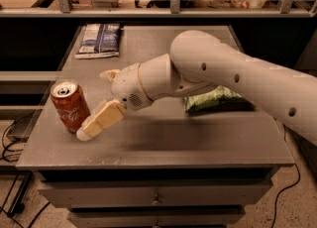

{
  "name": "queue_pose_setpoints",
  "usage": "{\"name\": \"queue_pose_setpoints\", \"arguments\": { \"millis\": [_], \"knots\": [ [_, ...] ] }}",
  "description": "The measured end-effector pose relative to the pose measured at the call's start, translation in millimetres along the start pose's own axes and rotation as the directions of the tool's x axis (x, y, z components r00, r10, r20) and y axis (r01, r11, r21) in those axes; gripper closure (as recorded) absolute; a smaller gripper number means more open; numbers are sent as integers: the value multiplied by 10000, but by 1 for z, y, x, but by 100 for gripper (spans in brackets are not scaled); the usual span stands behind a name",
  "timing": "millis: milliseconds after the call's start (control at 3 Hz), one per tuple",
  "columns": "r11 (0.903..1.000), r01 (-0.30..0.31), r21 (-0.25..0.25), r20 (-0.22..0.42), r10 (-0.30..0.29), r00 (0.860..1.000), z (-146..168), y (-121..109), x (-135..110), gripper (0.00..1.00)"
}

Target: Move coke can near blue chip bag

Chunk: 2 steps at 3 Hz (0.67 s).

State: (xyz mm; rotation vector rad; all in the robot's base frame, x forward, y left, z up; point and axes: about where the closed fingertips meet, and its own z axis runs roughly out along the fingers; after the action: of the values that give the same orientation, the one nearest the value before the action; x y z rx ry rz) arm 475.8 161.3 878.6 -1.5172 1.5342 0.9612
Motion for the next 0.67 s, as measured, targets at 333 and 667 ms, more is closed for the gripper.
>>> {"name": "queue_pose_setpoints", "arguments": {
  "millis": [333, 667],
  "knots": [
    [9991, 87, -424, 258, -76, 9996, 19, 3, -5, 9],
    [9967, 100, -803, 557, -55, 9984, 34, 8, -9, 27]
  ]
}}
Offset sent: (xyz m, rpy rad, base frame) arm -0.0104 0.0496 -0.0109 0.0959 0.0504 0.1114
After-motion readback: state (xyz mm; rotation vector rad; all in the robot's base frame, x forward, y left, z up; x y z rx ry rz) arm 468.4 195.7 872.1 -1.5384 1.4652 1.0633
